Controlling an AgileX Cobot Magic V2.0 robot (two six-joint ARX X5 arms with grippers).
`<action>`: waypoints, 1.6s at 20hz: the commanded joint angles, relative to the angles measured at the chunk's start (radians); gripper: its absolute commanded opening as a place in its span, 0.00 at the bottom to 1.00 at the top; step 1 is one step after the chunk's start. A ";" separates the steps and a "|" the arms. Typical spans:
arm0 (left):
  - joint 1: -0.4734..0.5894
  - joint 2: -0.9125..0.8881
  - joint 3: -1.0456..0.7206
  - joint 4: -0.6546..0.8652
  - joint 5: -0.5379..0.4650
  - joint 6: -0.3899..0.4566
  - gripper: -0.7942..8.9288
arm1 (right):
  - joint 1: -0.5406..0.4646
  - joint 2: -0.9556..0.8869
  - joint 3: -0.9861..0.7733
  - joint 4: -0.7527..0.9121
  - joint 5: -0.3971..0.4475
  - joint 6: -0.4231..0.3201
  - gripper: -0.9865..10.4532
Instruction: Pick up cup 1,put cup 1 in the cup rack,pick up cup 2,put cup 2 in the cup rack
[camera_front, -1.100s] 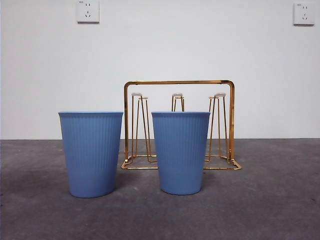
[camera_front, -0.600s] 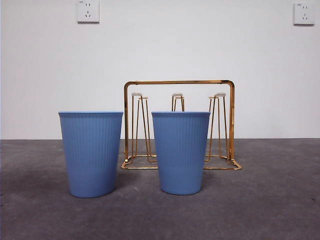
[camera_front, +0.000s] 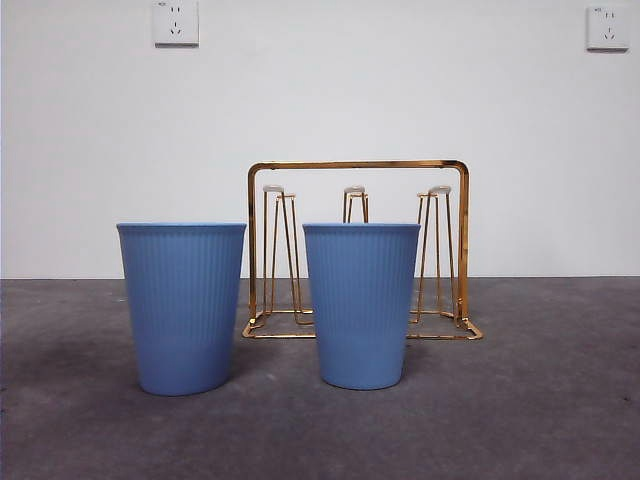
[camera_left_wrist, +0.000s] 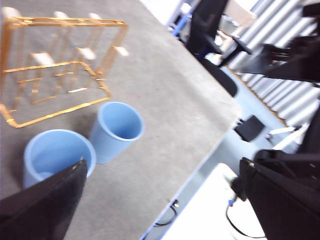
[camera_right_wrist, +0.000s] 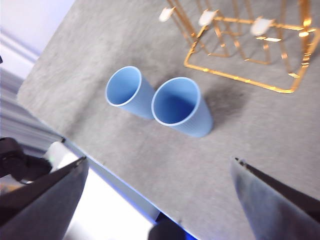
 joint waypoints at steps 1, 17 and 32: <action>-0.019 0.009 0.005 0.007 0.009 -0.007 0.76 | 0.065 0.060 0.004 0.055 0.031 0.056 0.50; -0.094 0.047 0.005 0.097 0.026 -0.093 0.76 | 0.459 0.612 0.005 0.414 0.568 0.284 0.49; -0.111 0.105 0.005 0.142 0.026 -0.100 0.76 | 0.472 0.695 0.005 0.483 0.528 0.296 0.17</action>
